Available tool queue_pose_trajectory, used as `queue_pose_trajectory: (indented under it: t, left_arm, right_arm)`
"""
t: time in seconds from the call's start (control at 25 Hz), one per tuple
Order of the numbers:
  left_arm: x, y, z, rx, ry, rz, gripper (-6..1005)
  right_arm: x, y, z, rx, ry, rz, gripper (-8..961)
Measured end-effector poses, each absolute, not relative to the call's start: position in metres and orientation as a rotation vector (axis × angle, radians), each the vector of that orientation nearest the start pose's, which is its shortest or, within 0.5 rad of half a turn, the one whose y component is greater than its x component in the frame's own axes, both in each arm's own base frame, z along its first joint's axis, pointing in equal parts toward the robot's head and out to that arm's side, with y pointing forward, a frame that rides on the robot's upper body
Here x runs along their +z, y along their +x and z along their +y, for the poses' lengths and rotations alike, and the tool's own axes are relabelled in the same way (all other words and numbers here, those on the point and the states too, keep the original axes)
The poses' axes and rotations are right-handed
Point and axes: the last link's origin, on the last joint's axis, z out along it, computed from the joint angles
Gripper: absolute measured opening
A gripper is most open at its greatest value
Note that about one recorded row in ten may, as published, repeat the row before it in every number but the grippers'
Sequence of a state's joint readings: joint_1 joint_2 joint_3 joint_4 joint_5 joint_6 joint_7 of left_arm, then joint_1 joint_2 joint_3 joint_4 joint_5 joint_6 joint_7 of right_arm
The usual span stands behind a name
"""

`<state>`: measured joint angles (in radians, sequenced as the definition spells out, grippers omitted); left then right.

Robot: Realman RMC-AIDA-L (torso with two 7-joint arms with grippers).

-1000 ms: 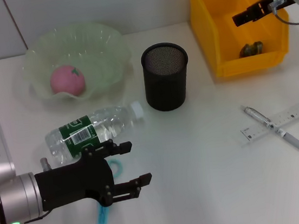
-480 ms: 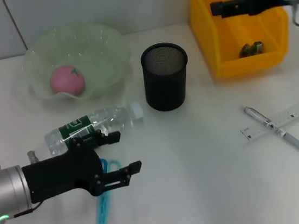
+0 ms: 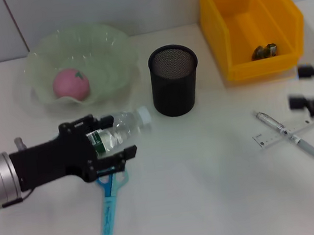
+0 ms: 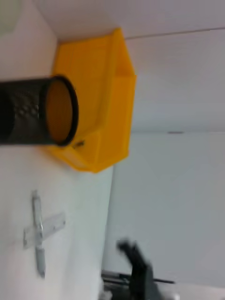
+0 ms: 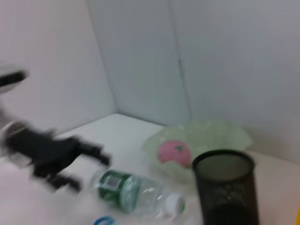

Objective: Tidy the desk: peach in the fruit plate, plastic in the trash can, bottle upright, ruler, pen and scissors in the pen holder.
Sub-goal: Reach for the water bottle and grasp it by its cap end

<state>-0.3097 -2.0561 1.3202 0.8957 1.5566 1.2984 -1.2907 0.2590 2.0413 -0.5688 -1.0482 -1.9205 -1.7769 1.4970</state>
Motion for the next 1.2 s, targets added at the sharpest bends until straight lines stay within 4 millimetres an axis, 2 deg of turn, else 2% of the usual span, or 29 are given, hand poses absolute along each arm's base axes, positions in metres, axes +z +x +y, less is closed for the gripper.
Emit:
queue_pose_trajectory:
  t: [0.16, 0.36, 0.4, 0.48, 0.56, 0.6, 0.84, 1.2]
  left_arm:
    - [-0.022, -0.231, 0.328, -0.556, -2.735, -0.292, 764]
    - [-0.026, -0.22, 0.342, -0.483, -2.759, -0.277, 763]
    - [-0.029, -0.213, 0.352, -0.41, -2.775, -0.254, 763]
    - [-0.029, -0.213, 0.352, -0.41, -2.775, -0.254, 762]
    - [-0.029, -0.213, 0.352, -0.41, -2.775, -0.254, 762]
    - [-0.035, -0.197, 0.371, -0.244, -2.802, -0.237, 762]
    - [-0.043, -0.186, 0.384, -0.083, -2.816, -0.28, 761]
    - [-0.062, -0.172, 0.389, 0.113, -2.827, -0.251, 759]
  right_arm:
    - [0.092, 0.33, 0.24, 0.713, -2.542, 0.521, 831]
    - [0.093, 0.343, 0.227, 0.746, -2.498, 0.545, 831]
    - [0.092, 0.344, 0.224, 0.736, -2.508, 0.548, 831]
    - [0.09, 0.347, 0.22, 0.712, -2.529, 0.547, 831]
    - [0.087, 0.349, 0.217, 0.692, -2.545, 0.538, 831]
    - [0.085, 0.35, 0.216, 0.688, -2.547, 0.533, 831]
    - [0.076, 0.355, 0.212, 0.685, -2.543, 0.537, 831]
    - [0.066, 0.36, 0.214, 0.649, -2.552, 0.584, 831]
